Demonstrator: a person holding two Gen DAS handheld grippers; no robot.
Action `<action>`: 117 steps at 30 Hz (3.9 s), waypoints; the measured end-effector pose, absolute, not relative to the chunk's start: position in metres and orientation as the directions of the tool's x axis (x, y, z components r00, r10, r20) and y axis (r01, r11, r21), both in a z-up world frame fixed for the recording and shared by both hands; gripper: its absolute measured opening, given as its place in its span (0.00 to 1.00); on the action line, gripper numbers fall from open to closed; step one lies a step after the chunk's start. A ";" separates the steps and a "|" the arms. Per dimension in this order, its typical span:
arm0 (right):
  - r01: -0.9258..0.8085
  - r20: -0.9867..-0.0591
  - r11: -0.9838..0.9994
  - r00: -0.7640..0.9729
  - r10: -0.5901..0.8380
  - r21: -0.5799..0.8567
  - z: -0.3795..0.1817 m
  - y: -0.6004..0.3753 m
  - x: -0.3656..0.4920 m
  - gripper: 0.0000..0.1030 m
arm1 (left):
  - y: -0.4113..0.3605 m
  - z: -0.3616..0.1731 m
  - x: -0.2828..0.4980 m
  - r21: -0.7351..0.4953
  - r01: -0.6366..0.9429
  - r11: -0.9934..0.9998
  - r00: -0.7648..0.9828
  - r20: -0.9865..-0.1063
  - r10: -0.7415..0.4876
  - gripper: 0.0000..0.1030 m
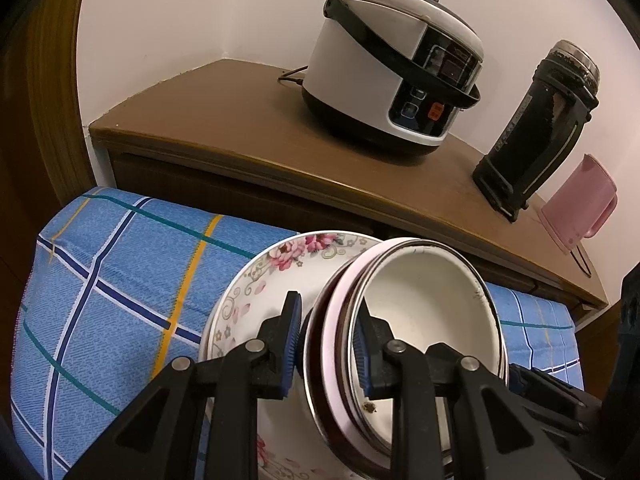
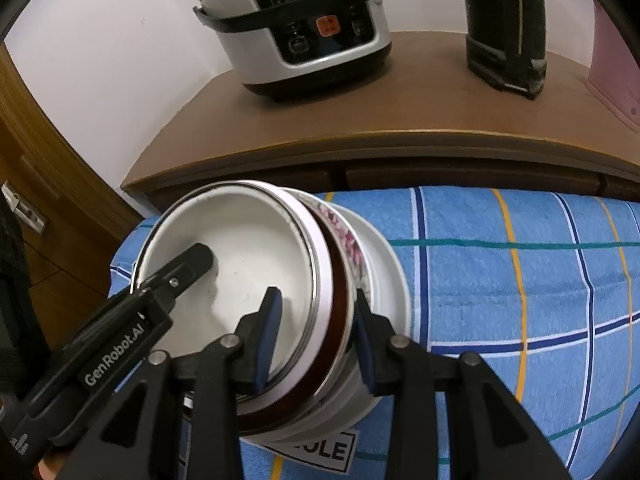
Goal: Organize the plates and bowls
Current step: 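Carry the nested bowl stack with the left tool over the floral plate stack, then lower the nested bowls onto the floral plates with the left tool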
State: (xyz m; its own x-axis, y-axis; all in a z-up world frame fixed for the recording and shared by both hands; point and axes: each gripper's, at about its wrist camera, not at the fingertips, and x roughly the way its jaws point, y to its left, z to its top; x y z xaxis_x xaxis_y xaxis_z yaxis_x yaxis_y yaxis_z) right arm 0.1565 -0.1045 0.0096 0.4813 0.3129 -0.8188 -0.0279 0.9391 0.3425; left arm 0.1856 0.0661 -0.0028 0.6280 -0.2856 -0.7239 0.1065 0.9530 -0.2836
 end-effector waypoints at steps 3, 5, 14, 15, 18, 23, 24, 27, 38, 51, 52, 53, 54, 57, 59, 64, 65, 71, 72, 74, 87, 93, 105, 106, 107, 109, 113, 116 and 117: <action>-0.031 -0.820 0.939 0.477 0.316 0.343 0.009 -0.104 0.158 0.34 | 0.067 -0.003 0.186 -0.283 0.108 0.953 0.631 -0.721 -0.286 0.26; -0.029 -0.819 0.939 0.479 0.315 0.344 0.009 -0.104 0.158 0.34 | 0.066 -0.004 0.185 -0.277 0.109 0.955 0.635 -0.719 -0.281 0.26; -0.041 -0.812 0.942 0.495 0.309 0.333 0.008 -0.102 0.157 0.35 | 0.067 -0.004 0.186 -0.276 0.115 0.954 0.647 -0.708 -0.283 0.26; -0.042 -0.813 0.942 0.495 0.308 0.332 0.008 -0.102 0.157 0.35 | 0.068 -0.004 0.186 -0.280 0.115 0.953 0.647 -0.707 -0.285 0.26; -0.047 -0.814 0.943 0.493 0.308 0.328 0.009 -0.102 0.158 0.35 | 0.071 -0.003 0.187 -0.296 0.114 0.948 0.645 -0.704 -0.297 0.26; -0.047 -0.814 0.941 0.489 0.314 0.335 0.008 -0.102 0.158 0.35 | 0.071 -0.003 0.187 -0.292 0.115 0.949 0.646 -0.704 -0.295 0.26; -0.043 -0.813 0.940 0.489 0.316 0.339 0.008 -0.102 0.159 0.35 | 0.071 -0.003 0.188 -0.293 0.115 0.949 0.644 -0.705 -0.296 0.26; -0.040 -0.813 0.935 0.481 0.328 0.353 0.008 -0.104 0.160 0.35 | 0.073 -0.003 0.189 -0.303 0.115 0.946 0.638 -0.707 -0.304 0.26; -0.094 -0.858 0.934 0.373 0.353 0.344 0.012 -0.103 0.170 0.35 | 0.075 -0.002 0.191 -0.303 0.110 0.947 0.603 -0.737 -0.306 0.26; -0.236 -0.915 0.960 0.335 0.223 0.147 0.022 -0.066 0.182 0.35 | 0.078 0.001 0.189 -0.252 0.112 0.961 0.594 -0.759 -0.268 0.26; -0.238 -0.914 0.962 0.347 0.210 0.131 0.022 -0.065 0.183 0.35 | 0.077 0.002 0.189 -0.248 0.114 0.962 0.594 -0.759 -0.266 0.26; -0.235 -0.913 0.963 0.347 0.213 0.135 0.020 -0.066 0.183 0.35 | 0.076 0.002 0.189 -0.244 0.116 0.963 0.594 -0.760 -0.264 0.26; -0.232 -0.912 0.961 0.341 0.226 0.151 0.018 -0.068 0.183 0.35 | 0.075 0.002 0.189 -0.241 0.118 0.963 0.594 -0.760 -0.263 0.26; -0.217 -0.908 0.958 0.336 0.252 0.186 0.015 -0.074 0.181 0.43 | 0.076 0.003 0.187 -0.242 0.114 0.963 0.600 -0.756 -0.261 0.28; -0.188 -0.899 0.959 0.349 0.266 0.211 0.014 -0.083 0.178 0.51 | 0.076 0.004 0.186 -0.225 0.108 0.968 0.612 -0.752 -0.244 0.36; -0.159 -0.866 0.958 0.411 0.284 0.239 0.022 -0.095 0.172 0.51 | 0.072 0.010 0.182 -0.157 0.112 0.981 0.649 -0.736 -0.192 0.43; -0.152 -0.849 0.952 0.431 0.305 0.265 0.025 -0.099 0.169 0.51 | 0.071 0.010 0.181 -0.155 0.110 0.982 0.652 -0.734 -0.189 0.43; -0.111 -0.764 0.932 0.543 0.347 0.345 0.044 -0.117 0.160 0.51 | 0.073 0.018 0.175 -0.153 0.108 0.982 0.680 -0.709 -0.185 0.43; -0.105 -0.755 0.932 0.558 0.345 0.348 0.046 -0.117 0.161 0.51 | 0.073 0.020 0.175 -0.155 0.108 0.982 0.682 -0.708 -0.186 0.43; -0.088 -0.746 0.931 0.575 0.337 0.353 0.049 -0.118 0.164 0.51 | 0.073 0.021 0.176 -0.163 0.102 0.981 0.683 -0.706 -0.188 0.43; -0.081 -0.772 0.957 0.573 0.274 0.280 0.030 -0.094 0.185 0.52 | 0.081 0.022 0.180 -0.172 0.083 0.982 0.696 -0.695 -0.180 0.45; -0.091 -0.788 0.966 0.563 0.251 0.243 0.024 -0.092 0.186 0.52 | 0.087 0.029 0.174 -0.187 0.071 0.980 0.717 -0.673 -0.180 0.49; -0.087 -0.765 0.962 0.590 0.258 0.257 0.031 -0.099 0.172 0.52 | 0.087 0.040 0.202 -0.088 0.043 0.995 0.754 -0.651 -0.090 0.49; -0.087 -0.764 0.962 0.591 0.258 0.258 0.031 -0.099 0.172 0.52 | 0.086 0.037 0.204 -0.079 0.040 0.996 0.749 -0.657 -0.082 0.49; -0.085 -0.765 0.962 0.589 0.260 0.261 0.030 -0.099 0.173 0.52 | 0.085 0.034 0.206 -0.073 0.040 0.997 0.744 -0.663 -0.079 0.49; -0.086 -0.770 0.961 0.581 0.263 0.263 0.027 -0.098 0.174 0.52 | 0.084 0.027 0.209 -0.056 0.029 0.998 0.737 -0.673 -0.059 0.49; -0.084 -0.772 0.959 0.576 0.267 0.269 0.025 -0.100 0.172 0.52 | 0.088 0.017 0.214 -0.065 0.009 0.998 0.718 -0.694 -0.051 0.49; -0.083 -0.772 0.959 0.577 0.267 0.269 0.026 -0.101 0.171 0.52 | 0.087 0.016 0.213 -0.054 0.007 0.999 0.721 -0.692 -0.042 0.49; -0.083 -0.772 0.960 0.578 0.264 0.267 0.026 -0.101 0.171 0.52 | 0.087 0.016 0.213 -0.053 0.007 0.999 0.722 -0.690 -0.042 0.49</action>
